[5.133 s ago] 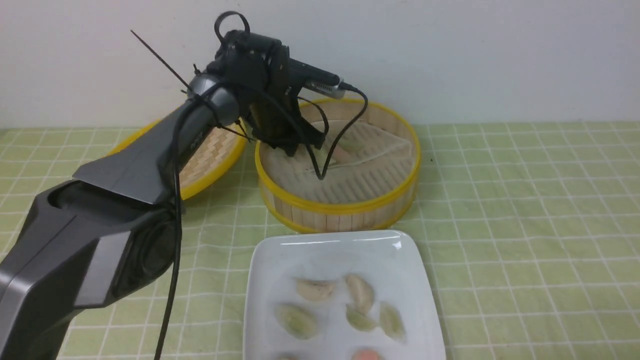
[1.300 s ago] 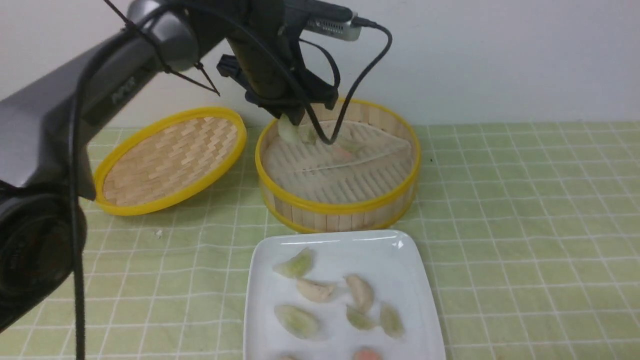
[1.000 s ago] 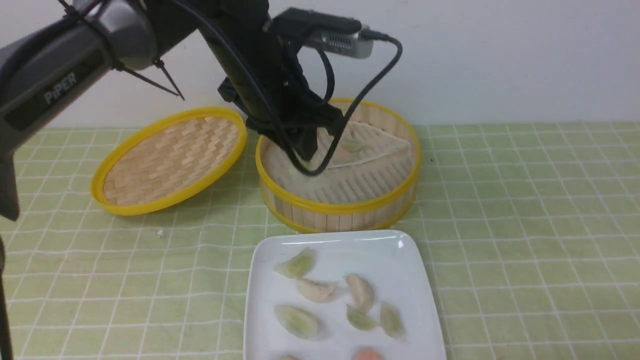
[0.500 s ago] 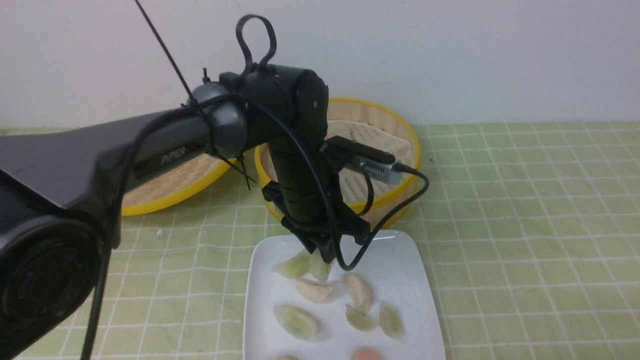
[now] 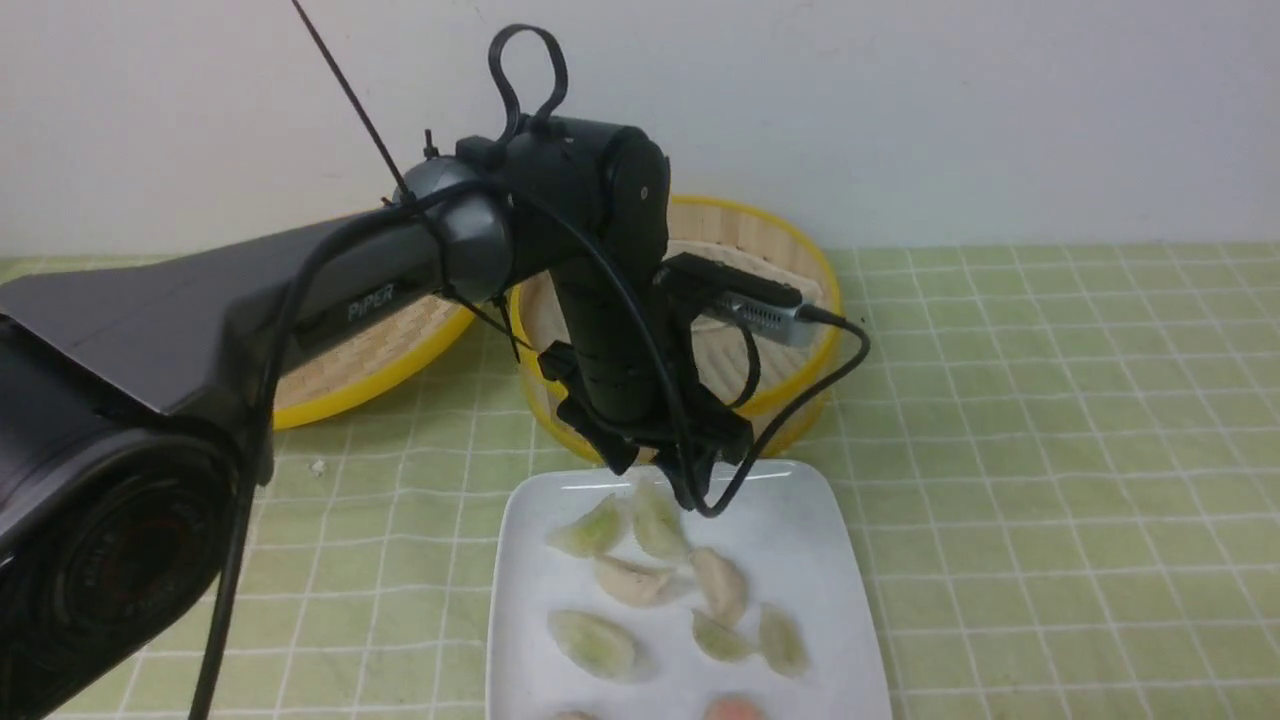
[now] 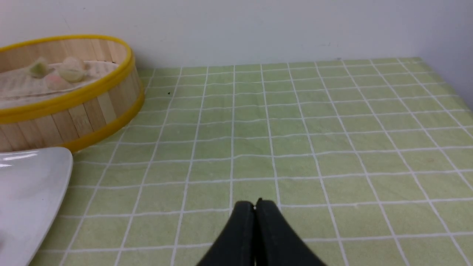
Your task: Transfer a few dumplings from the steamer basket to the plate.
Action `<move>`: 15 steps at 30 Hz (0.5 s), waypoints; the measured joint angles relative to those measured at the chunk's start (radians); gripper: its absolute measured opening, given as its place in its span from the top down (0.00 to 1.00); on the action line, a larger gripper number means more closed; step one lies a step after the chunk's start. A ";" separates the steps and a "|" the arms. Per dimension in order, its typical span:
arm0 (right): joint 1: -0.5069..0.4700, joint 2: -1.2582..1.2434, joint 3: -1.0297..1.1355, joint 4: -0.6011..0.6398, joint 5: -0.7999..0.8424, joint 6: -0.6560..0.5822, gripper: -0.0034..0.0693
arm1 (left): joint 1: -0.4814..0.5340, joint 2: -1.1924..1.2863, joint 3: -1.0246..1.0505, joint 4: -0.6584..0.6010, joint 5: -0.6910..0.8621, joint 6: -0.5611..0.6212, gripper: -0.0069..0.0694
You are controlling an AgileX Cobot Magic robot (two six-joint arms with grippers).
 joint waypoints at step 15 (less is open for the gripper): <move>0.000 0.000 0.000 0.000 0.000 0.000 0.97 | 0.000 -0.510 -0.070 0.018 0.038 -0.007 0.92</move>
